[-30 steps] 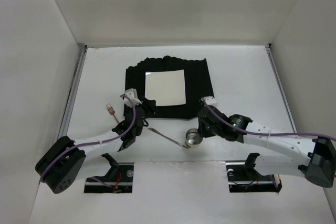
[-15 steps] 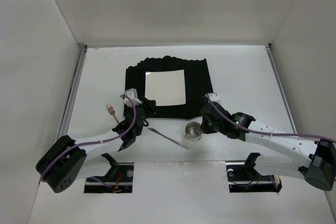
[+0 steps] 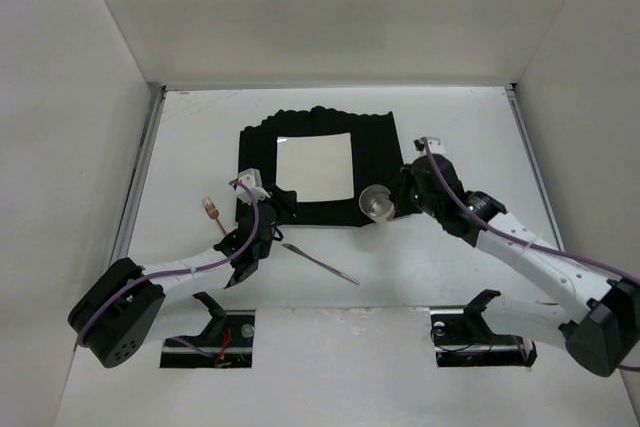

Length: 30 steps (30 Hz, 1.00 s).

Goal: Set the dinner table for one person

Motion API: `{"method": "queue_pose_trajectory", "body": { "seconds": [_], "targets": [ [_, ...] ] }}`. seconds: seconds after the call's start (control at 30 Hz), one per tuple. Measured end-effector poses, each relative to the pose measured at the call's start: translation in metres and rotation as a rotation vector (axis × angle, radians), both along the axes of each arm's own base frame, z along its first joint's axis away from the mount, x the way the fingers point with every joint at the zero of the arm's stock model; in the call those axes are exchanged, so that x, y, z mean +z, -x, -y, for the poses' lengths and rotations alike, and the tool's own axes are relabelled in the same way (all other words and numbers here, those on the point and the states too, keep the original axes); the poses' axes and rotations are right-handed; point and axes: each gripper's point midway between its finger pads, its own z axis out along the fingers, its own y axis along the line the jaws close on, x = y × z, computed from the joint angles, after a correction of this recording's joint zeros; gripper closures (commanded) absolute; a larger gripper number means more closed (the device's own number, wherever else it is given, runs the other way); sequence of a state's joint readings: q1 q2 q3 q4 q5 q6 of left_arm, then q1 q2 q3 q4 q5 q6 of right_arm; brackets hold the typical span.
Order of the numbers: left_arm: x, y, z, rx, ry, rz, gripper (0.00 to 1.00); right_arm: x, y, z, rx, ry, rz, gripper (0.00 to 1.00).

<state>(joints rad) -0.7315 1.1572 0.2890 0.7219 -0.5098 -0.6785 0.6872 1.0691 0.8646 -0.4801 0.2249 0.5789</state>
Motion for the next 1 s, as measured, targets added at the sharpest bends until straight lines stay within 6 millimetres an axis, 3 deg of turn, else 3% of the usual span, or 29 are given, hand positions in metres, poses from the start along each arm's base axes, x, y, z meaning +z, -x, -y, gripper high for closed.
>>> {"method": "queue_pose_trajectory", "body": {
  "seconds": [0.23,0.4,0.57,0.67,0.77,1.0],
  "targets": [
    [0.0,0.0,0.0,0.0,0.0,0.0,0.61,0.005,-0.103,0.015,-0.131,-0.096,0.043,0.98],
    [0.0,0.0,0.0,-0.001,0.001,0.0,0.61,0.015,-0.18,0.015,-0.165,-0.192,0.094,0.98],
    [0.0,0.0,0.0,0.0,0.0,0.0,0.61,0.024,-0.235,0.017,-0.191,-0.275,0.136,0.98],
    [-0.002,0.0,0.0,-0.001,-0.003,-0.004,0.61,0.016,-0.256,0.015,-0.204,-0.314,0.138,0.98],
    [-0.004,0.0,0.0,-0.001,-0.008,-0.009,0.61,-0.004,-0.265,0.013,-0.222,-0.347,0.106,0.98],
    [-0.008,0.001,0.003,-0.009,-0.016,-0.017,0.61,-0.056,-0.267,0.019,-0.3,-0.44,0.013,0.89]
  ]
}}
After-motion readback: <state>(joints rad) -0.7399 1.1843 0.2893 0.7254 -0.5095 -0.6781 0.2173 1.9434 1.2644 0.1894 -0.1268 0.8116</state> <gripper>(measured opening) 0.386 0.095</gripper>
